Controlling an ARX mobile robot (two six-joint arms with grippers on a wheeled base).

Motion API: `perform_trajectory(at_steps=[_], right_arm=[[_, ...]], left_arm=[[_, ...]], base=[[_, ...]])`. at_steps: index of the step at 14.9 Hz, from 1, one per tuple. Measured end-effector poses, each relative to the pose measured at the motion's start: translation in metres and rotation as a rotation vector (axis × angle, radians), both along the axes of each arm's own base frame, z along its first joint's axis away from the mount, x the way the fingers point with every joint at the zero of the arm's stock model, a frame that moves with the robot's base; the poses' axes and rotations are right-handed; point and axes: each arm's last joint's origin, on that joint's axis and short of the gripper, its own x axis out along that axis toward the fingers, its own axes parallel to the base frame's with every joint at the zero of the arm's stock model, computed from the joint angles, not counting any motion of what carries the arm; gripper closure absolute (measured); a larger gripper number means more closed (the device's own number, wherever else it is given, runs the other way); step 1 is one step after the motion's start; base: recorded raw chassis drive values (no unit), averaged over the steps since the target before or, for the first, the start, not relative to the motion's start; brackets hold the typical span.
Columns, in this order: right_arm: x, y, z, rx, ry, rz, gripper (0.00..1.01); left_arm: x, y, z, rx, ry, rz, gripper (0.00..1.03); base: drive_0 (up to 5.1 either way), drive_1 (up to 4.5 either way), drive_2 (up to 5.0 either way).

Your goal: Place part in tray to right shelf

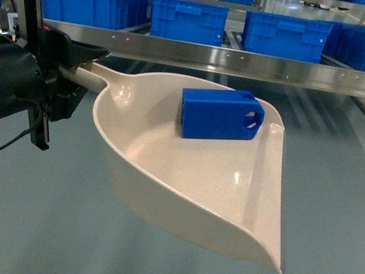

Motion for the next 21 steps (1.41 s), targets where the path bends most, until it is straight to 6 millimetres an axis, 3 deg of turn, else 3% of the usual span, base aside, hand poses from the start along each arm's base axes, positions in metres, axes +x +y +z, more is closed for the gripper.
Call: perform_trajectory(at_steps=[21], right_arm=[[0.0000,0.0000,0.0000,0.000,0.000,0.000,0.03]], left_arm=[[-0.0002,0.0000,-0.0004,0.001,0.002,-0.001,0.90]], base=[[0.2,0.05,-0.2]])
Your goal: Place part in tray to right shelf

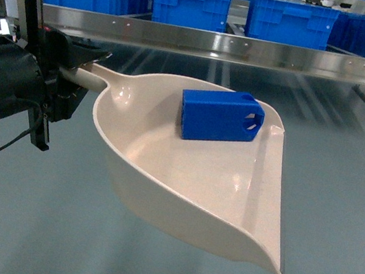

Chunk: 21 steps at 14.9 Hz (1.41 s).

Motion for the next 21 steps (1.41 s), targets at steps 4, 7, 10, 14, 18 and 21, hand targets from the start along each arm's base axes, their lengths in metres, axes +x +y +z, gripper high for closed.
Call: perform_trajectory(at_steps=[4,7,10,14,18,21], right_arm=[[0.0000,-0.0001,-0.0001,0.000,0.001,-0.002,0.03],[0.0000,-0.0001,0.0000,0.000,0.000,-0.002,0.03],[-0.0001,0.0000,0.0003,0.000,-0.003,-0.002,0.03],[0.0000,0.0000,-0.0001,0.000,0.002,-0.002,0.03],[0.0000,0.0000,0.0000,0.000,0.000,0.000,0.03],[0.0000,0.0000,0.0002,0.000,-0.002,0.000,0.03]], left_arm=[[0.0002,0.0006,0.0001,0.001,0.000,0.004,0.90],[-0.0003,-0.0017,0.0002,0.000,-0.001,-0.010,0.90],[-0.0002,-0.0013,0.0002,0.000,-0.002,-0.005,0.90],[-0.0001,-0.0009,0.0001,0.000,0.000,-0.002,0.90],[-0.0001,-0.0009,0.0002,0.000,-0.002,-0.002,0.90],[-0.0001,-0.0009,0.0007,-0.001,-0.006,-0.003,0.90]], base=[[2.2,2.30,-4.8],[0.2,4.45,-4.0],[0.2,4.43,-4.0],[0.0,4.25,-4.2],[0.0,4.23,-4.2],[0.0,4.25,-4.2]])
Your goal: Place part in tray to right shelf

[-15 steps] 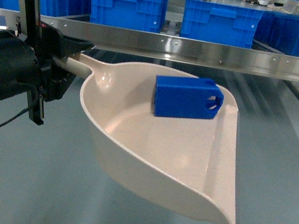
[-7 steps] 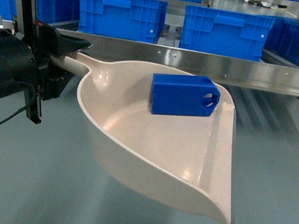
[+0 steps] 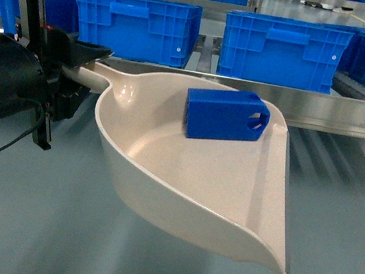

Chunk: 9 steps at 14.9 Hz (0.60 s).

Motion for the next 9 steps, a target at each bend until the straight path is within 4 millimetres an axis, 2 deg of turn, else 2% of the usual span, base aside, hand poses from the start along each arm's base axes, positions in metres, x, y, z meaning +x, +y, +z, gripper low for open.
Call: perform_trajectory(at_steps=[9], right_arm=[[0.0000,0.0000,-0.0003,0.000,0.003,0.000,0.03]], left_arm=[[0.0000,0.0000,-0.0005,0.001,0.005,-0.001,0.90]], base=[[0.1,4.30,-4.2]])
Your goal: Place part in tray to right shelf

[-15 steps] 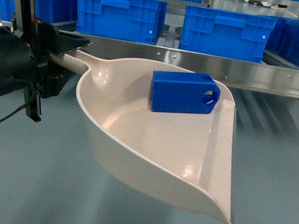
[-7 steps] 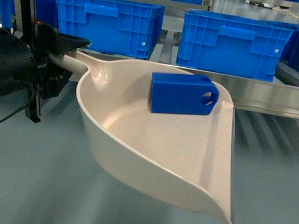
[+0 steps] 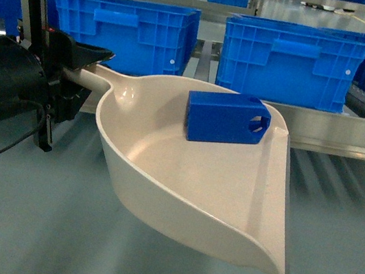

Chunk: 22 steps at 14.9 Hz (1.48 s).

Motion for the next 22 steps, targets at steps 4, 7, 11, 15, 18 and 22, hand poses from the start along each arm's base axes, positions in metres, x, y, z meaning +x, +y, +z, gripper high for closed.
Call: perform_trajectory(at_steps=[4,7,11,15,18,22], right_arm=[[0.0000,0.0000,0.0000,0.000,0.000,0.000,0.03],[0.0000,0.0000,0.0001,0.000,-0.001,0.000,0.03],[0.0000,0.0000,0.0000,0.000,0.000,0.000,0.03],[0.0000,0.0000,0.0000,0.000,0.000,0.000,0.03],[0.0000,0.0000,-0.0001,0.000,0.000,0.000,0.03],[0.0000,0.0000,0.0000,0.000,0.000,0.000,0.03]], left_arm=[[0.0000,0.0003,0.0004,-0.001,-0.003,0.002,0.90],[0.0000,0.0003,0.0003,0.000,-0.002,0.002,0.90],[0.0001,0.0003,0.0004,-0.001,-0.003,0.002,0.90],[0.0005,0.0013,0.0004,-0.001,-0.001,0.006,0.90],[0.0005,0.0011,0.0005,-0.001,-0.002,0.005,0.90],[0.0005,0.0013,0.0005,-0.001,-0.002,0.006,0.90]], base=[[0.0,4.25,-4.2],[0.1,4.31,-4.1],[0.1,3.04,-2.9],[0.0,0.00,0.0],[0.0,0.00,0.0],[0.0,0.00,0.0]])
